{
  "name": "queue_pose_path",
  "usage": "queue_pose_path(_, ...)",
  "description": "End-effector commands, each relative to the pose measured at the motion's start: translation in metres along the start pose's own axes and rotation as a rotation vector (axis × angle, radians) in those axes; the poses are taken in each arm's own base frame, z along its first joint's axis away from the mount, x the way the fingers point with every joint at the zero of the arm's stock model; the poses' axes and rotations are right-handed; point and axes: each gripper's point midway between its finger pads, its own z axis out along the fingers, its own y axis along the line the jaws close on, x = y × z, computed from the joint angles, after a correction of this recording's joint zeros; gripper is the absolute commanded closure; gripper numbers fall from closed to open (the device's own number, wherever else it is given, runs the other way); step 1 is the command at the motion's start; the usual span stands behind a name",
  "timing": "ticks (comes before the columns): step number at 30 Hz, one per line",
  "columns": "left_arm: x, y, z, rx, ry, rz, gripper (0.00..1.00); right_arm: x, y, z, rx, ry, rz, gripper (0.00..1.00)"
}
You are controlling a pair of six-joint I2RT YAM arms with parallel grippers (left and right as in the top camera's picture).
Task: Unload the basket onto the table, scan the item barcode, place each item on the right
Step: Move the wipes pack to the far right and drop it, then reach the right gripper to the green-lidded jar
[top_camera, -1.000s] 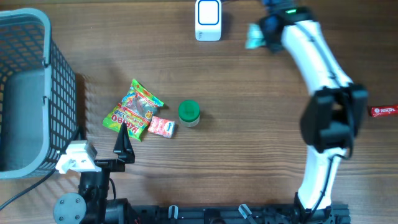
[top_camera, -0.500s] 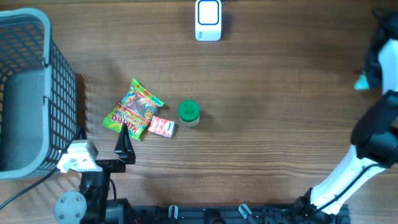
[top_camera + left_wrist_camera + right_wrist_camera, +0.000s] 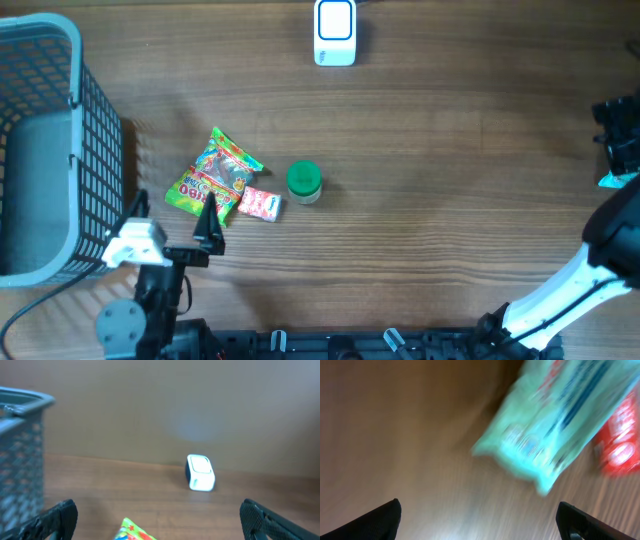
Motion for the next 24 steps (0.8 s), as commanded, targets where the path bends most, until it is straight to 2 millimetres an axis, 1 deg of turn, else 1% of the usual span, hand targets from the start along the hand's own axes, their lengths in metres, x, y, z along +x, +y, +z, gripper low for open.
queue_pose_path(1, 0.037, -0.004, 0.011, 0.064, 0.055, -0.008, 0.0, 0.021, 0.061, -0.096, -0.327, 0.036, -0.102, 0.01)
queue_pose_path(3, 0.048, -0.001, 0.015, 0.066, 0.065, -0.01, 0.0, 0.041, 0.075, -0.124, -0.392, 0.042, -0.195, 0.01)
queue_pose_path(4, 0.052, 0.0, 0.016, 0.066, 0.067, -0.011, 0.0, 0.053, 0.08, -0.134, -0.408, 0.043, -0.243, 0.01)
queue_pose_path(6, 0.058, 0.001, 0.019, 0.066, 0.063, -0.01, 0.0, 0.079, 0.091, -0.149, -0.428, 0.053, -0.333, 0.01)
queue_pose_path(8, 0.063, 0.003, 0.022, 0.069, 0.049, -0.007, 0.0, 0.115, 0.102, -0.157, -0.436, 0.09, -0.429, 0.01)
queue_pose_path(9, 0.066, 0.003, 0.023, 0.07, 0.043, -0.006, 0.0, 0.141, 0.109, -0.16, -0.438, 0.118, -0.487, 0.01)
queue_pose_path(10, 0.068, 0.004, 0.024, 0.07, 0.042, -0.005, 0.0, 0.157, 0.112, -0.16, -0.435, 0.135, -0.522, 0.01)
queue_pose_path(12, 0.074, 0.005, 0.025, 0.067, 0.052, -0.007, 0.0, 0.196, 0.122, -0.166, -0.445, 0.165, -0.611, 0.01)
queue_pose_path(13, 0.077, 0.006, 0.025, 0.066, 0.057, -0.009, 0.0, 0.22, 0.126, -0.171, -0.453, 0.177, -0.665, 0.01)
queue_pose_path(14, 0.078, 0.006, 0.025, 0.066, 0.061, -0.01, 0.0, 0.234, 0.128, -0.174, -0.461, 0.187, -0.697, 0.01)
queue_pose_path(15, 0.08, 0.007, 0.025, 0.064, 0.066, -0.011, 0.0, 0.257, 0.13, -0.18, -0.471, 0.203, -0.751, 0.0)
queue_pose_path(16, 0.081, 0.007, 0.025, 0.061, 0.07, -0.012, 0.0, 0.276, 0.131, -0.185, -0.481, 0.215, -0.8, 0.0)
queue_pose_path(17, 0.083, 0.008, 0.026, 0.059, 0.073, -0.012, 0.0, 0.289, 0.131, -0.189, -0.488, 0.223, -0.839, 0.01)
queue_pose_path(18, 0.085, 0.008, 0.026, 0.058, 0.077, -0.013, 0.0, 0.306, 0.128, -0.193, -0.493, 0.242, -0.885, 0.0)
queue_pose_path(19, 0.087, 0.009, 0.026, 0.056, 0.085, -0.015, 0.0, 0.321, 0.123, -0.196, -0.483, 0.261, -0.92, 0.0)
queue_pose_path(21, 0.095, 0.012, 0.025, 0.037, 0.117, -0.022, 0.0, 0.347, 0.108, -0.201, -0.452, 0.297, -1.015, 0.0)
queue_pose_path(22, 0.097, 0.013, 0.025, 0.031, 0.123, -0.024, 0.0, 0.357, 0.1, -0.202, -0.437, 0.311, -1.062, 0.0)
queue_pose_path(24, 0.097, 0.014, 0.025, 0.031, 0.126, -0.024, 0.0, 0.381, 0.077, -0.207, -0.388, 0.354, -1.19, 0.0)
